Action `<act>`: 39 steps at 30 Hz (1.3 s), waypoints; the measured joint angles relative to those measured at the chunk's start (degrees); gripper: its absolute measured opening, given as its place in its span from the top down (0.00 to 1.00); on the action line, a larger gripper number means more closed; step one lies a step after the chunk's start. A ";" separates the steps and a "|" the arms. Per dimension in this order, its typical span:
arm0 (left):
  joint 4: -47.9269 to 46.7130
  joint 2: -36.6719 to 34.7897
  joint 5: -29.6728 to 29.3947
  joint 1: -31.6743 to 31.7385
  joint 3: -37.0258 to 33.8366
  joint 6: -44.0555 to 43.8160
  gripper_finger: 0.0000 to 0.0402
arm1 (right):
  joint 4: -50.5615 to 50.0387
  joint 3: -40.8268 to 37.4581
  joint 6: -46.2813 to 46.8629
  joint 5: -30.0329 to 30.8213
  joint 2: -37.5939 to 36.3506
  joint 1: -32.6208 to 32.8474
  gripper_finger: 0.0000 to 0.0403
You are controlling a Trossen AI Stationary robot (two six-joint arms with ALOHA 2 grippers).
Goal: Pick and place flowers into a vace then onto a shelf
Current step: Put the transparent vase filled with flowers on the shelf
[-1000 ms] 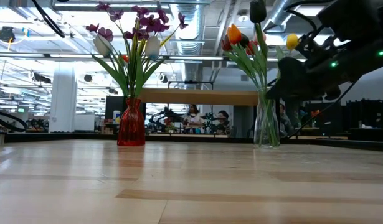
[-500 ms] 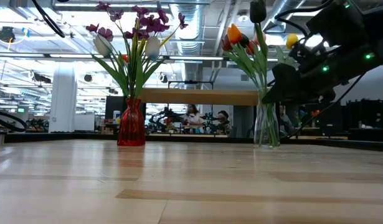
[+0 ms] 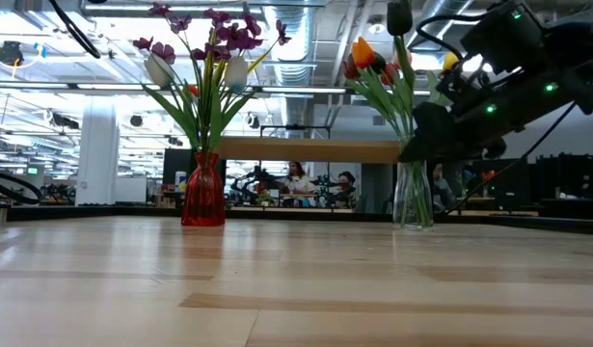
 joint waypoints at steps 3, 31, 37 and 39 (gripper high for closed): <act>-0.02 0.00 0.00 0.01 0.00 -0.23 0.77 | 0.92 0.00 -1.07 -1.23 -0.02 -0.95 0.14; -0.07 0.00 0.02 0.01 0.00 -0.34 0.77 | 2.89 0.00 -2.93 -3.38 0.00 -4.12 0.15; -0.07 0.00 0.02 0.02 0.00 -0.42 0.77 | 2.93 0.00 -2.93 -3.35 0.00 -4.12 0.15; -0.07 0.00 0.02 0.01 0.00 -0.62 0.77 | 2.92 0.00 -2.93 -3.33 0.00 -4.12 0.16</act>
